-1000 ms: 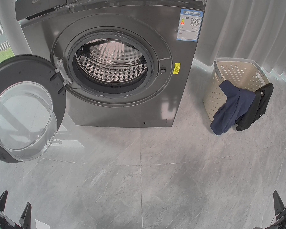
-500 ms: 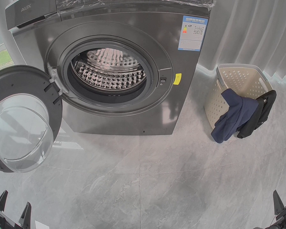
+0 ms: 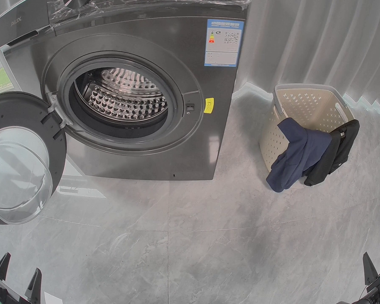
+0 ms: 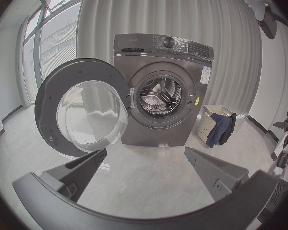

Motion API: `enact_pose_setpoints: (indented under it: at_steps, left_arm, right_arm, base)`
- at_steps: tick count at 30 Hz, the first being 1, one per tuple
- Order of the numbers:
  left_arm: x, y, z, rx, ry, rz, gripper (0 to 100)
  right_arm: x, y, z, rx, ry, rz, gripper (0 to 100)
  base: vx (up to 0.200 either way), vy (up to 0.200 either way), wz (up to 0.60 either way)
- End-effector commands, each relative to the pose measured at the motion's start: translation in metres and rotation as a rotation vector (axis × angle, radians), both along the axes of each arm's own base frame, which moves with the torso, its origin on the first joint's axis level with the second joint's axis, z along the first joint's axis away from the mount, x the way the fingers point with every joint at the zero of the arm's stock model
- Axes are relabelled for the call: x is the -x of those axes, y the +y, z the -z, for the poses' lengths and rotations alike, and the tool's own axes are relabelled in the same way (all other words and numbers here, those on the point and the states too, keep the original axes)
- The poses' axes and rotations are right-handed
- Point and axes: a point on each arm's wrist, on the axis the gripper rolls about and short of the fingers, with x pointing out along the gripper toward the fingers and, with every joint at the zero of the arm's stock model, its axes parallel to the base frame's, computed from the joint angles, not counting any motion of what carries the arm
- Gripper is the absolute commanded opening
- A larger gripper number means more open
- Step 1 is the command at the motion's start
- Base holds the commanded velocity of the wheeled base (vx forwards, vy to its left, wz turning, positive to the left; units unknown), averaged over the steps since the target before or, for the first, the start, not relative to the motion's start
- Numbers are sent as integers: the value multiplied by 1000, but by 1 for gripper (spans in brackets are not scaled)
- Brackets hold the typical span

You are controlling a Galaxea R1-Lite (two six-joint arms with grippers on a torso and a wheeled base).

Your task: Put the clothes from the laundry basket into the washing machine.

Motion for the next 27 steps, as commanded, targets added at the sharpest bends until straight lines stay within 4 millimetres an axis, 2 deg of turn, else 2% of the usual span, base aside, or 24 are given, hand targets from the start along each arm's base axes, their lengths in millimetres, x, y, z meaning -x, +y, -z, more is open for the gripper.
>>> enact_pose_setpoints:
  at_steps: [1, 19, 27]
  left_arm:
    - [-1, 0, 5, -1, 7, 0, 100]
    - [0, 0, 5, 2, 5, -3, 100]
    - [0, 0, 5, 2, 4, -3, 100]
  right_arm:
    - [-1, 0, 5, 0, 8, 0, 100]
    - [-1, 0, 5, 0, 8, 1, 100]
    - [-1, 0, 5, 0, 8, 0, 100]
  base:
    - [0, -200, 0]
    - [0, -200, 0]
    - [0, 0, 0]
